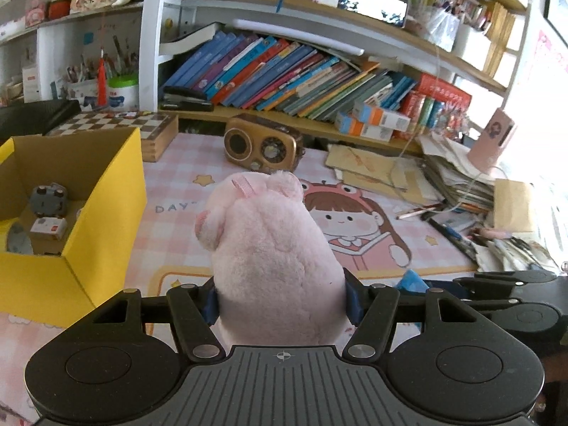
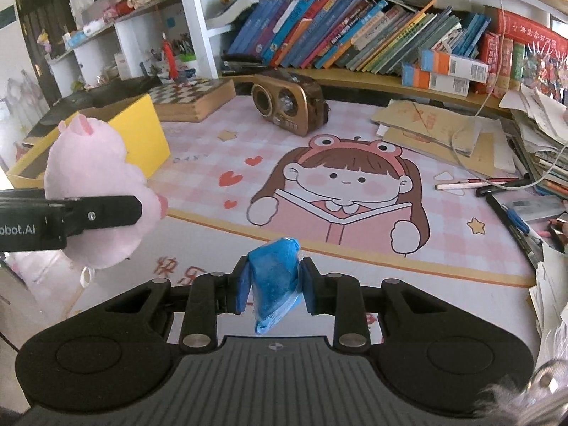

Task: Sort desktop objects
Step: 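Lift and carry the blue cloth and plush pig with both tools to the yellow box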

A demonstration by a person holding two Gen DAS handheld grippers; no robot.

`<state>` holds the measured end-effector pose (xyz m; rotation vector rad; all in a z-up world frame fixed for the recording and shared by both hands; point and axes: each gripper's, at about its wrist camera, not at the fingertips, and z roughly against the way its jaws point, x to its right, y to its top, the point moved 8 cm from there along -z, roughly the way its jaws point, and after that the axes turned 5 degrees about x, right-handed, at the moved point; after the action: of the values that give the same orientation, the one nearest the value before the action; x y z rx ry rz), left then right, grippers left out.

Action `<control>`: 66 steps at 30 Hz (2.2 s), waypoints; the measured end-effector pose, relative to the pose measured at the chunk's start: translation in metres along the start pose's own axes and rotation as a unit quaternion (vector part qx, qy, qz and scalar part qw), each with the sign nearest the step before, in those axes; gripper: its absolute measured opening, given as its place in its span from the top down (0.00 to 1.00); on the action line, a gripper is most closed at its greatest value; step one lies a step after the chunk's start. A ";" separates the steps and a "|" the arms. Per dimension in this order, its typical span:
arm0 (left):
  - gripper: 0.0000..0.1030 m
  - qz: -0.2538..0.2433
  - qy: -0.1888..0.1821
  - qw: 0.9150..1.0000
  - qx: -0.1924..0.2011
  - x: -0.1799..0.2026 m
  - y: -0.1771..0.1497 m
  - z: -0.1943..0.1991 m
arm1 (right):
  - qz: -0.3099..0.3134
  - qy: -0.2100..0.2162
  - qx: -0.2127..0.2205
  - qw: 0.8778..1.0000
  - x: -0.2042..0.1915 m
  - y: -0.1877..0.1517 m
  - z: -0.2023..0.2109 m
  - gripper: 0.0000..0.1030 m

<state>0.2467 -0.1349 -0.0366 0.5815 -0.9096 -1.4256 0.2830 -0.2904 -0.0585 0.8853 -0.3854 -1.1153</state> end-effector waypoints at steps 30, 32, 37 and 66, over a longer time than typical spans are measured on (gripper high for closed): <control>0.38 -0.039 -0.080 0.996 -0.011 -0.057 -0.065 0.117 | -0.015 -0.028 -0.004 0.999 -0.145 -0.057 0.068 0.74; 0.38 -0.039 -0.082 0.996 -0.013 -0.062 -0.071 0.125 | -0.014 -0.029 -0.006 0.999 -0.156 -0.064 0.071 0.75; 0.38 -0.039 -0.083 0.996 -0.016 -0.079 -0.083 0.142 | -0.018 -0.029 -0.010 0.999 -0.182 -0.077 0.077 0.75; 0.38 0.028 -0.003 0.999 0.015 -0.182 -0.106 0.212 | 0.046 0.046 -0.037 0.997 -0.308 -0.088 0.054 0.75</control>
<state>0.0297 0.0705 -0.0379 0.5700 -0.9456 -1.3664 0.0636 -0.0517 -0.0475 0.8417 -0.3038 -0.9947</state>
